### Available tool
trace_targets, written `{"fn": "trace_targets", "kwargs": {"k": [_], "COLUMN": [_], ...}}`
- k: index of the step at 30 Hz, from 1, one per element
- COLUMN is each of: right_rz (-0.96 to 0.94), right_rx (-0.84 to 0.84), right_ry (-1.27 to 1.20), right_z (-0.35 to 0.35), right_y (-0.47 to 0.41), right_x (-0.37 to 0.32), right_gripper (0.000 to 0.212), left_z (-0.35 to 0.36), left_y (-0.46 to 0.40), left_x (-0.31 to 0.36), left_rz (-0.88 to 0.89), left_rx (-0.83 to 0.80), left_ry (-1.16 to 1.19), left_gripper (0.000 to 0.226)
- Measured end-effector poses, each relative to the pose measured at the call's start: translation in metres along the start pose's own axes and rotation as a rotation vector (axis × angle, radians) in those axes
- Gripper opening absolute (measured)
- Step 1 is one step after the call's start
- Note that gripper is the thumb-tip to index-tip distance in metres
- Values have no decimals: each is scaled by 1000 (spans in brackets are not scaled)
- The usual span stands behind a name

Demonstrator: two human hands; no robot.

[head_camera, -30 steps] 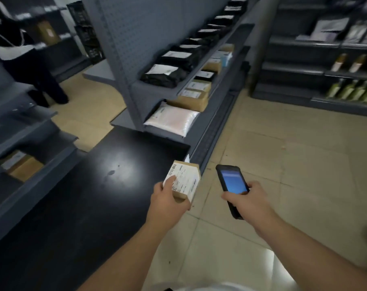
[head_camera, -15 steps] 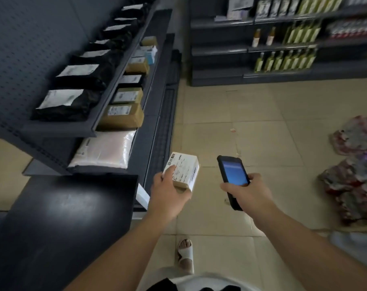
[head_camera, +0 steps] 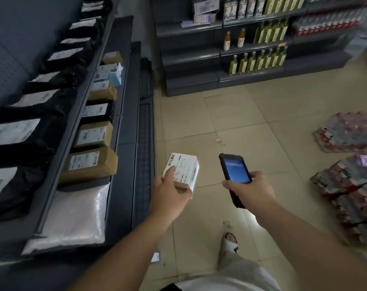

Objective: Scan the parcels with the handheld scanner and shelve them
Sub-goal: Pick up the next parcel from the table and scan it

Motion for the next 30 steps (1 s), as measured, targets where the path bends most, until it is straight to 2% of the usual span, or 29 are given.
{"fn": "trace_targets", "kwargs": {"k": [5, 14, 24, 30], "right_rz": [-18, -122, -155, -142], "right_rx": [-37, -82, -128, -78], "right_ry": [-18, 75, 74, 30], "right_z": [-15, -60, -22, -2], "right_y": [-92, -236, -369, -454], "right_x": [-53, -194, -327, -414], "right_gripper": [63, 59, 56, 58], "left_z": [14, 19, -11, -42], "left_y": [-97, -241, -415, -544], "left_x": [45, 143, 168, 196], "left_rz": [0, -12, -31, 3], "left_rx": [45, 151, 238, 208], "left_ry": [1, 92, 109, 108], "left_gripper": [89, 90, 90, 90]}}
Point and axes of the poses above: each hand's wrist, its own y-axis away from the middle knuckle, its own z-axis out of the palm, x = y × z, the point moved 10 cm from there along -y, towards the middle knuckle, and after that the axes turned 11 degrees about y, right-handed, at the moved point
